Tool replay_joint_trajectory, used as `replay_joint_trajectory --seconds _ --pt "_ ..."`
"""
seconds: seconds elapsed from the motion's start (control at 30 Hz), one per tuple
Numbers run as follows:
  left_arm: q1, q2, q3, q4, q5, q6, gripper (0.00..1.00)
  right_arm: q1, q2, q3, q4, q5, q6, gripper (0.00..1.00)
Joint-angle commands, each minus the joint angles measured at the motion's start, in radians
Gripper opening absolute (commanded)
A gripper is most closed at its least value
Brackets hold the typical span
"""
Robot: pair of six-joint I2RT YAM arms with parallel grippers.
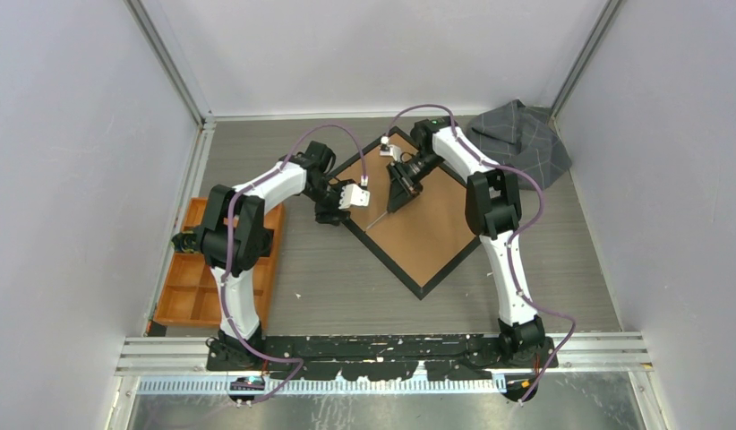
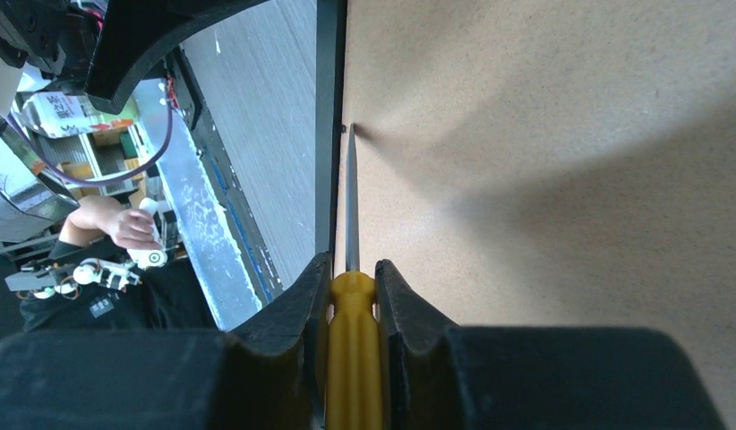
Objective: Take the photo out of the frame
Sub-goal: Release the photo frame item from the photo frame.
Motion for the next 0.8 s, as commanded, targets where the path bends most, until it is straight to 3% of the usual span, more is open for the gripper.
replay_joint_trajectory --seconds 0.0,0.17,0.43,0.77 --pt "-0.021 0.020 -0.041 -0.081 0.013 -0.024 0.60 0.001 0.014 0.018 -0.068 0.007 -0.055 0.01" --pt "-0.023 0.018 -0.035 -0.082 0.013 -0.027 0.59 0.000 0.019 0.028 -0.083 0.000 -0.064 0.01" --pt "-0.029 0.024 -0.033 -0.082 0.011 -0.028 0.59 0.000 -0.011 -0.033 0.061 0.006 0.031 0.01" --pt "-0.029 0.023 -0.034 -0.084 0.010 -0.026 0.59 -0.005 -0.008 -0.015 0.039 0.014 0.010 0.01"
